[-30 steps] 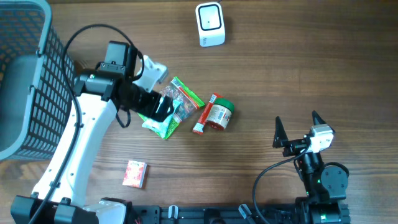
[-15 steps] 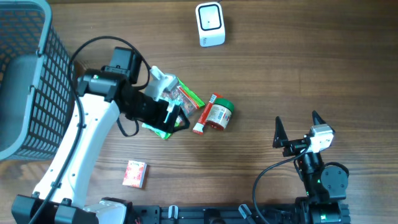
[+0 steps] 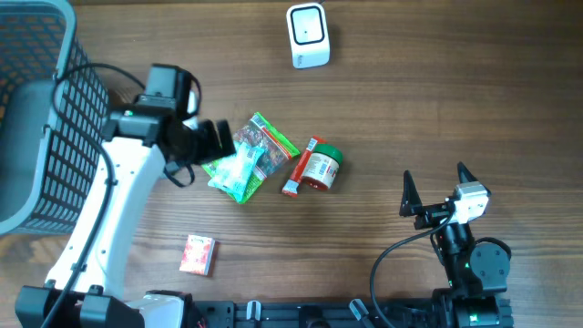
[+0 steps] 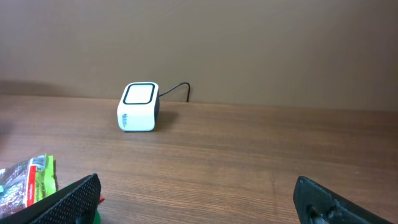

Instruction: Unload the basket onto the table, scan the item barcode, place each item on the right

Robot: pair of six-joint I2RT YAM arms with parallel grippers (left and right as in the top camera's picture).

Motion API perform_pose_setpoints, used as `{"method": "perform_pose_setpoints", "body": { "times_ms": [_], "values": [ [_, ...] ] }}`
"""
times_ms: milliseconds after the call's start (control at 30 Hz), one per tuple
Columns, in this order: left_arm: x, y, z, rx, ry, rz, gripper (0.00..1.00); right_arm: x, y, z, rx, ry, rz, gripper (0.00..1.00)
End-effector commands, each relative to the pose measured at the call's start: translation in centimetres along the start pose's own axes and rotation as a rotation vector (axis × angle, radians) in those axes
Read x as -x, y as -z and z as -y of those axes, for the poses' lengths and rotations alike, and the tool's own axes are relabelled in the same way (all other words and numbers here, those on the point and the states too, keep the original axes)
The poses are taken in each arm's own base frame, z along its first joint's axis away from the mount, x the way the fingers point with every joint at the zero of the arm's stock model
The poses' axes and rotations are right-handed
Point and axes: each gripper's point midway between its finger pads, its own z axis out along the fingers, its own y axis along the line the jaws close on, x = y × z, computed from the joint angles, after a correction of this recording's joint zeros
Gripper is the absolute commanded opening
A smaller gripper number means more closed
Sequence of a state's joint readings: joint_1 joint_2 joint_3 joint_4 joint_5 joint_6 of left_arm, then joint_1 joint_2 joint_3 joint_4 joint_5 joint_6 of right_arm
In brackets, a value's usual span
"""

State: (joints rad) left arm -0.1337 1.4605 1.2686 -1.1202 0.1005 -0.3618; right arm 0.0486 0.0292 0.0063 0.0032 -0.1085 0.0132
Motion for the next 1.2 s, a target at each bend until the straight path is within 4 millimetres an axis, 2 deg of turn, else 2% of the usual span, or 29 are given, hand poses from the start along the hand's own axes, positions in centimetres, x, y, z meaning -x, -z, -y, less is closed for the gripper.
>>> {"method": "perform_pose_setpoints", "body": {
  "times_ms": [0, 100, 167, 300, 333, 367, 400, 500, 567, 700, 867, 967, 1167],
  "values": [
    [2.8, 0.3, -2.9, 0.032, 0.218, 0.091, 1.00, 0.0, 0.0, 0.1, -0.002, 0.006, 0.002, 1.00],
    [3.6, 0.5, -3.7, -0.001, 0.262, 0.099, 1.00, 0.5, 0.0, 0.4, -0.021, 0.062, 0.020, 1.00],
    [3.3, 0.5, -4.3, 0.012, 0.269, 0.085, 1.00, 1.3, 0.0, 0.1, -0.005, 0.089, 0.052, 1.00],
    [2.2, 0.5, -4.7, 0.037, 0.190, 0.041, 1.00, 1.0, 0.3, -3.1, 0.185, -0.049, 0.037, 0.99],
    [2.0, 0.5, -4.8, 0.041, 0.149, 0.032, 1.00, 1.3, 0.7, -4.8, 0.289, -0.102, 0.038, 1.00],
    [1.9, 0.5, -4.8, 0.041, 0.140, 0.031, 1.00, 1.3, 1.0, -5.7, 0.344, -0.128, 0.030, 1.00],
    [1.8, 0.4, -4.8, 0.041, 0.142, 0.027, 1.00, 1.1, 1.2, -6.1, 0.370, -0.150, 0.017, 1.00],
    [1.6, 0.4, -4.8, 0.042, 0.143, 0.017, 1.00, 0.6, 1.1, -5.8, 0.348, -0.244, -0.033, 1.00],
    [1.6, 0.4, -4.8, 0.043, 0.143, 0.018, 1.00, 1.0, 1.3, -5.7, 0.335, -0.265, -0.052, 1.00],
    [1.6, 0.4, -4.8, 0.042, 0.143, 0.017, 1.00, 3.7, 2.0, -5.5, 0.315, -0.278, -0.055, 1.00],
    [1.6, 0.4, -4.8, 0.042, 0.143, 0.017, 1.00, 8.9, 2.6, -5.1, 0.270, -0.293, -0.107, 1.00],
    [1.6, 0.4, -4.8, 0.043, 0.143, 0.018, 1.00, 10.5, 2.1, -5.0, 0.246, -0.325, -0.234, 1.00],
    [1.6, 0.4, -4.8, 0.043, 0.143, 0.018, 1.00, 12.2, 0.0, -4.8, 0.181, -0.417, -0.621, 1.00]
  ]
}}
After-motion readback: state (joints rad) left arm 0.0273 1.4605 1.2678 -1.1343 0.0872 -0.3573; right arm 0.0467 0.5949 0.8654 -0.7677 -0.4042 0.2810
